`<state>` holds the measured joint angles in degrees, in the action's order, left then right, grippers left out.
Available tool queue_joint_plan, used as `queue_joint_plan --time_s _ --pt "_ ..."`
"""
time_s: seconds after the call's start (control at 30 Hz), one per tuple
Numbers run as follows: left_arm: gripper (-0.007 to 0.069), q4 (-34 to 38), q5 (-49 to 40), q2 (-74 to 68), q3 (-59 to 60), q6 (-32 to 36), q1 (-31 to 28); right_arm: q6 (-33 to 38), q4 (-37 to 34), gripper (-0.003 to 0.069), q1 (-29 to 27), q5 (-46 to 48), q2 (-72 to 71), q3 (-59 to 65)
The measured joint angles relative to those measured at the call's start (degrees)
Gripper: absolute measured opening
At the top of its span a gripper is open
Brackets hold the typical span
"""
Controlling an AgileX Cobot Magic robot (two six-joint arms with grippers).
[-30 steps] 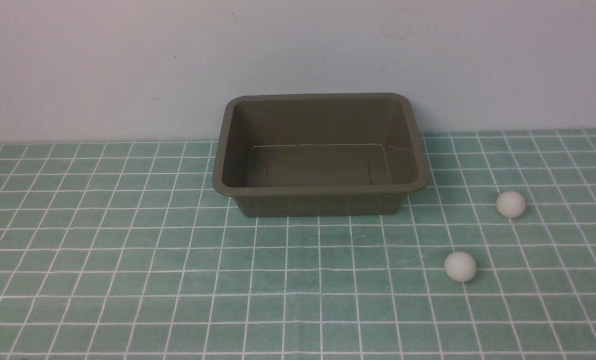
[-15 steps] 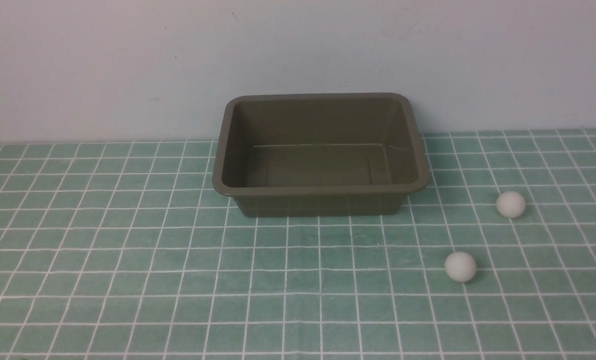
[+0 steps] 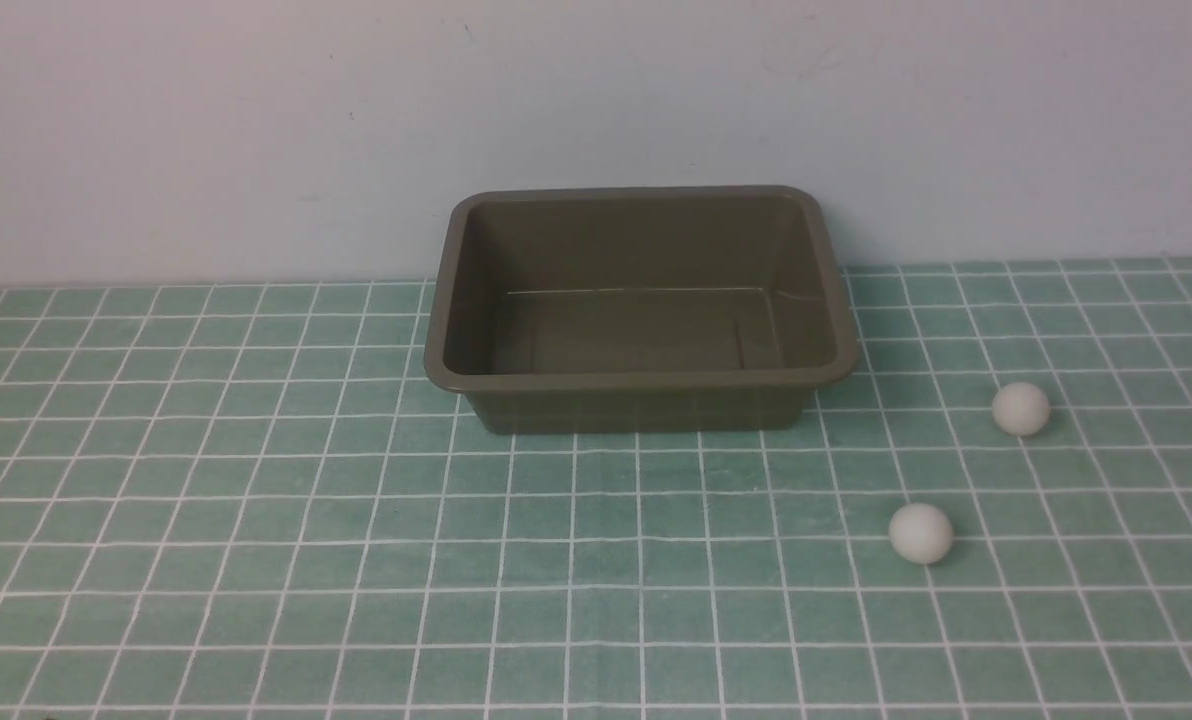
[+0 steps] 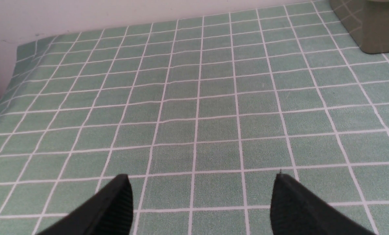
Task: Put the table tennis balls in the box on the green coffee tablecloth.
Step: 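Reach for and grasp a ping pong ball on the table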
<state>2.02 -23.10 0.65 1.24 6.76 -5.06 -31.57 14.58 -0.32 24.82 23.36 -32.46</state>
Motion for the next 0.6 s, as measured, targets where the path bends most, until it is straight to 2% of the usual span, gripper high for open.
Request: queue_joint_plan --time_s 0.07,0.2,0.33,0.37,0.4,0.47,0.6 --pt "0.051 0.0 0.0 0.0 0.0 0.0 0.0 2.85 -4.3 -0.0017 0.27 4.14 4.63 -0.9" --pt "0.051 0.0 0.0 0.0 0.0 0.0 0.0 16.18 -15.34 -0.0017 2.16 9.87 14.07 -1.32" --pt "0.051 0.0 0.0 0.0 0.0 0.0 0.0 26.95 -23.33 -0.0017 3.48 9.67 19.24 -1.35" --pt "0.051 0.0 0.0 0.0 0.0 0.0 0.0 31.57 -26.07 -0.0017 3.89 9.08 20.74 -1.35" --pt "0.051 0.0 0.0 0.0 0.0 0.0 0.0 31.57 -26.48 -0.0017 3.89 9.01 20.9 -1.35" --pt "0.051 0.0 0.0 0.0 0.0 0.0 0.0 39.01 -33.16 -0.0017 4.05 8.22 22.51 -1.35" --pt "0.051 0.0 0.0 0.0 0.0 0.0 0.0 43.49 -38.12 -0.0017 4.1 7.94 22.92 -1.39"
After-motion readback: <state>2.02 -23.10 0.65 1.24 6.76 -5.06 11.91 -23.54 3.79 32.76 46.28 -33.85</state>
